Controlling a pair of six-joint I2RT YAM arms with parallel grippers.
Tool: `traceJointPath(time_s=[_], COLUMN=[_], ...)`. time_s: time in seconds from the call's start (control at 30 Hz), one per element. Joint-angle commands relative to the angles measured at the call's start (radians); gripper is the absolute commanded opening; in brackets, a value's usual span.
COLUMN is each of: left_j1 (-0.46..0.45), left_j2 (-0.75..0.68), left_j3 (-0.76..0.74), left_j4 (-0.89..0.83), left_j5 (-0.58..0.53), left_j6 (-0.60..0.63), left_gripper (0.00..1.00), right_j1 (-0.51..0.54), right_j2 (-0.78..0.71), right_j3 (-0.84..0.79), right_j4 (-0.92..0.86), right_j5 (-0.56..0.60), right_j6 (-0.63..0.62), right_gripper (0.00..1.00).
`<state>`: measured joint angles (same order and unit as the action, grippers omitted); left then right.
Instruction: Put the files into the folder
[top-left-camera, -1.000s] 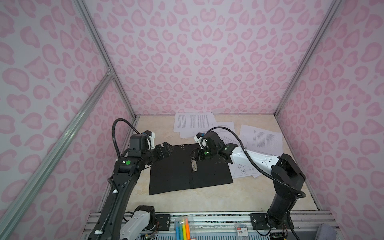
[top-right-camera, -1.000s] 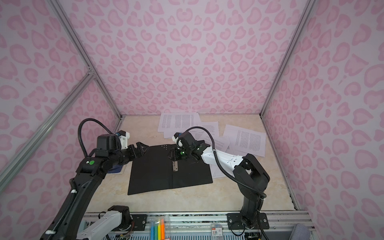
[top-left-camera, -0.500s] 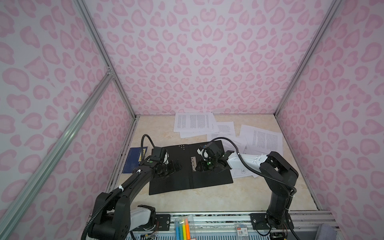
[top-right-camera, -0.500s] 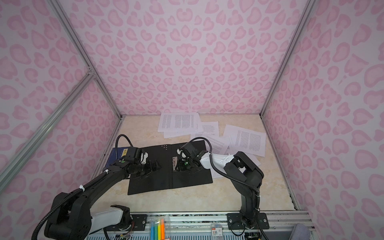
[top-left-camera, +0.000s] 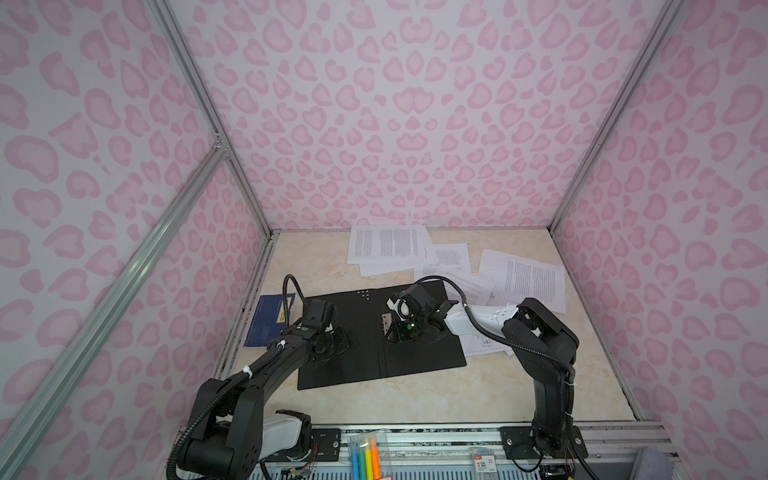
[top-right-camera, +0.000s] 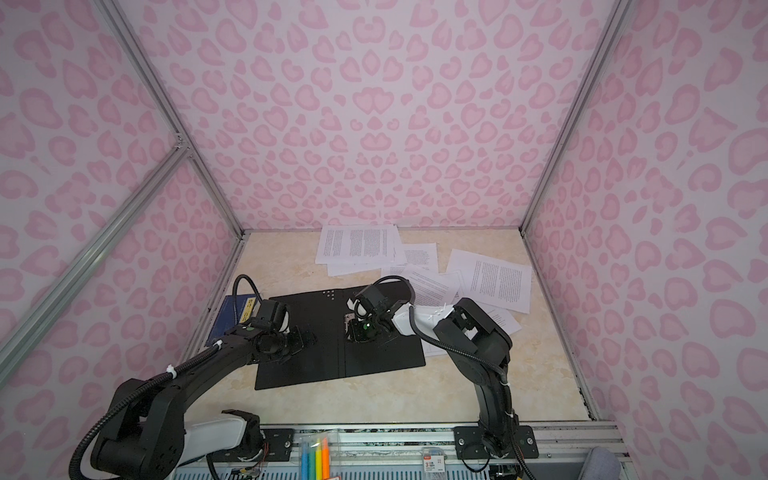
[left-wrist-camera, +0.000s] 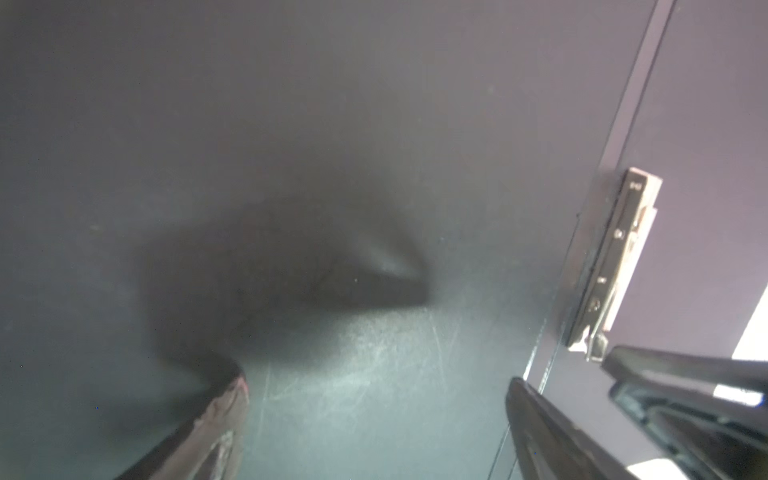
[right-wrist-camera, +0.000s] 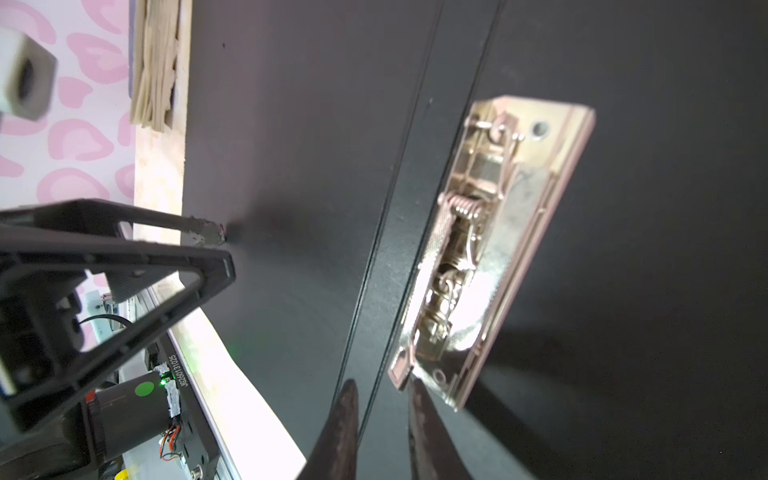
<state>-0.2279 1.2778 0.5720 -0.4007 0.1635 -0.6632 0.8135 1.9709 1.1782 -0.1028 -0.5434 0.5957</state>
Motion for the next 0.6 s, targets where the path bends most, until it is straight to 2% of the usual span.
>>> traceJointPath(time_s=[0.0, 0.23, 0.4, 0.53, 0.57], left_j1=[0.002, 0.002, 0.001, 0.000, 0.000], left_j2=[0.017, 0.017, 0.020, 0.023, 0.023], left_j3=[-0.022, -0.027, -0.033, -0.035, -0.035], left_j4=[-0.030, -0.027, -0.020, -0.023, -0.024], left_j5=[-0.036, -0.035, -0.036, -0.050, -0.056], left_j6=[-0.018, -0.019, -0.024, -0.031, -0.034], left_gripper=[0.98, 0.98, 0.98, 0.98, 0.98], right_j1=[0.001, 0.002, -0.001, -0.003, -0.006], right_j2=[0.018, 0.045, 0.062, 0.059, 0.057], right_j3=[0.011, 0.021, 0.027, 0.023, 0.015], right_j4=[-0.004, -0.020, 0.014, 0.007, 0.005], right_j5=[-0.004, 0.008, -0.022, -0.001, 0.006], right_j6=[0.006, 0.021, 0.043, 0.059, 0.070], right_gripper=[0.23, 0.22, 0.16, 0.00, 0.00])
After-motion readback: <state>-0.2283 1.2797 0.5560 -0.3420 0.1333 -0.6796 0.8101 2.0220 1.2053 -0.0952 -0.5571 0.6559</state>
